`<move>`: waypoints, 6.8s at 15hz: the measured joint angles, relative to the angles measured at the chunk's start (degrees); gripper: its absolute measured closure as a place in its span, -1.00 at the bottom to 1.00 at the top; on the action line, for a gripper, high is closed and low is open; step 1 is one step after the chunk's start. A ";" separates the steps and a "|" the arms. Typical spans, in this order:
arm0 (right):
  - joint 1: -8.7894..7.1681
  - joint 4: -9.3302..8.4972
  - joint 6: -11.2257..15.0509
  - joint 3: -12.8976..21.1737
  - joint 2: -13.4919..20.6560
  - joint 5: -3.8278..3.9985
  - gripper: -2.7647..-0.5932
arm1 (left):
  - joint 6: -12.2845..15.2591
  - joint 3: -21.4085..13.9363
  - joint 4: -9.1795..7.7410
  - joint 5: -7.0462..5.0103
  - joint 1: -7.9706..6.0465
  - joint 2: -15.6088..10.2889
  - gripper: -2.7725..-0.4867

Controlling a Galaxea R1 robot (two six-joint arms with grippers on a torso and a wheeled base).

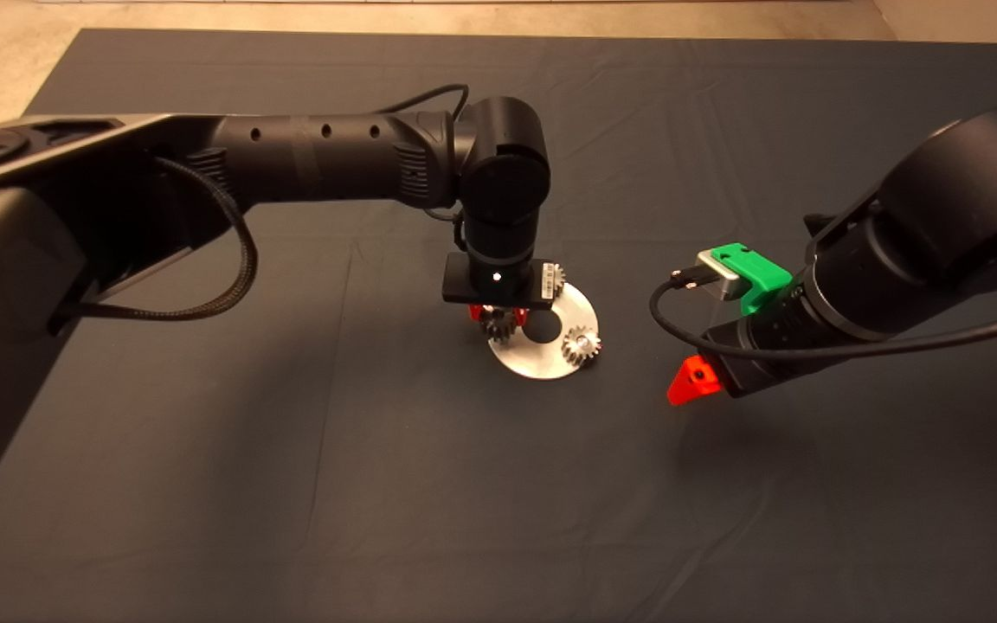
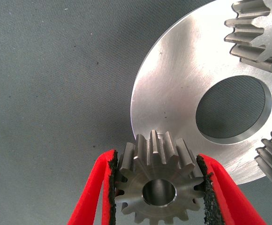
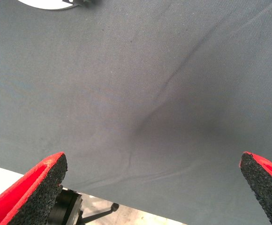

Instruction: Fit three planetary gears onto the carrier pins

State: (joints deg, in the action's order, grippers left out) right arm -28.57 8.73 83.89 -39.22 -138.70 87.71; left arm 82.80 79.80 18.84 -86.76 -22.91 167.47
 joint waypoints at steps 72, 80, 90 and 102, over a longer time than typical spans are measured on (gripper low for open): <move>0.00 -0.02 1.58 1.29 0.15 0.00 -0.99 | -4.22 -4.55 1.33 -0.50 0.83 -0.02 0.65; 0.00 -0.02 1.73 1.55 0.12 0.00 -0.99 | -6.35 -4.08 1.13 -0.48 0.80 0.00 0.65; 0.00 -0.02 1.75 1.55 0.15 0.00 -0.99 | -7.69 -2.73 0.17 -0.32 0.64 0.17 0.69; 0.02 -0.02 1.75 1.57 0.15 0.02 -0.99 | -10.31 1.42 0.61 0.73 0.19 0.48 0.71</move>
State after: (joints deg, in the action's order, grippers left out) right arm -28.55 8.70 85.64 -37.64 -138.56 87.74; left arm 72.49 81.22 19.46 -86.03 -22.71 167.95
